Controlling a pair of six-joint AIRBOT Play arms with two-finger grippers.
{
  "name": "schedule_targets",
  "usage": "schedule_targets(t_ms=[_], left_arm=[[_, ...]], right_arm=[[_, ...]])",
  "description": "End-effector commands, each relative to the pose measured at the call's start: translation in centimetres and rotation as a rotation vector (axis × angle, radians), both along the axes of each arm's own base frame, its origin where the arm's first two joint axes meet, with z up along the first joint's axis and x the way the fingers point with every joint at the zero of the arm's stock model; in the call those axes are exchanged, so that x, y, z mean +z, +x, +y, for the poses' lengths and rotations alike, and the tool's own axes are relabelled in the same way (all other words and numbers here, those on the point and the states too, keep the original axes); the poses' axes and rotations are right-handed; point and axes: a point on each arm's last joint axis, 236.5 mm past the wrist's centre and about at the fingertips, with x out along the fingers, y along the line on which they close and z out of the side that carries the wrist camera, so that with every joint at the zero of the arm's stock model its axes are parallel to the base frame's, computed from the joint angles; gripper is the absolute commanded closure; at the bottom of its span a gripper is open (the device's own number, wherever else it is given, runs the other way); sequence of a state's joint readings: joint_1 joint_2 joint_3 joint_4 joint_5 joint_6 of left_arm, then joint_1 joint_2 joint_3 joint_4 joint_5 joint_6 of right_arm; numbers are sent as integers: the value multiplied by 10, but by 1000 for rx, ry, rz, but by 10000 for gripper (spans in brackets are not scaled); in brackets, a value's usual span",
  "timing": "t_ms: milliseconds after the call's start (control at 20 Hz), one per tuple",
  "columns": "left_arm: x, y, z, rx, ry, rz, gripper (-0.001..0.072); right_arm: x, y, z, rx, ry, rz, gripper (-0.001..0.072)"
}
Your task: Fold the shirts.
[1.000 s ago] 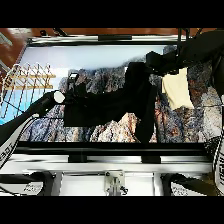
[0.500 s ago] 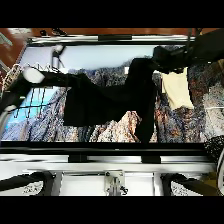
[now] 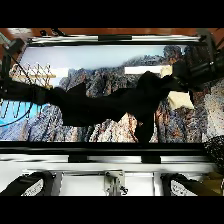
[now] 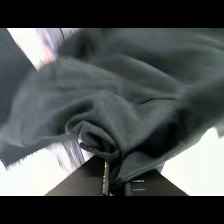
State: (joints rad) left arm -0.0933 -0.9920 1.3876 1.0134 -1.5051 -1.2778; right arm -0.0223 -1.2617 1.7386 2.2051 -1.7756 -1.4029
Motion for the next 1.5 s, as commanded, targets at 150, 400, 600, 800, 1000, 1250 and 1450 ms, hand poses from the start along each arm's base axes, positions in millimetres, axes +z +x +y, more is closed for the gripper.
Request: schedule_targets(t_ms=[150, 400, 600, 800, 1000, 1250, 1450], left_arm=[[8, -55, 6, -129, 44, 38, 645], [8, -20, 27, -57, 16, -36, 645], [-76, 26, 61, 176, -51, 201, 645], [-158, 42, 34, 144, -103, 362, 644], [-174, 89, 37, 232, -98, 238, 644], [-154, 138, 55, 323, -95, 39, 644], [-189, 153, 61, 455, -132, 141, 644]], right_arm=[[-13, -39, 63, 245, 4, 81, 631], [-63, 9, 48, 147, 3, 199, 632], [-110, 53, 32, -42, 101, 394, 632], [-150, 56, 62, 0, 182, 563, 631], [-163, 111, 76, -140, 258, 427, 588], [-153, 189, 68, -366, 339, 186, 205], [-141, 233, 62, -390, 311, -81, 168]])
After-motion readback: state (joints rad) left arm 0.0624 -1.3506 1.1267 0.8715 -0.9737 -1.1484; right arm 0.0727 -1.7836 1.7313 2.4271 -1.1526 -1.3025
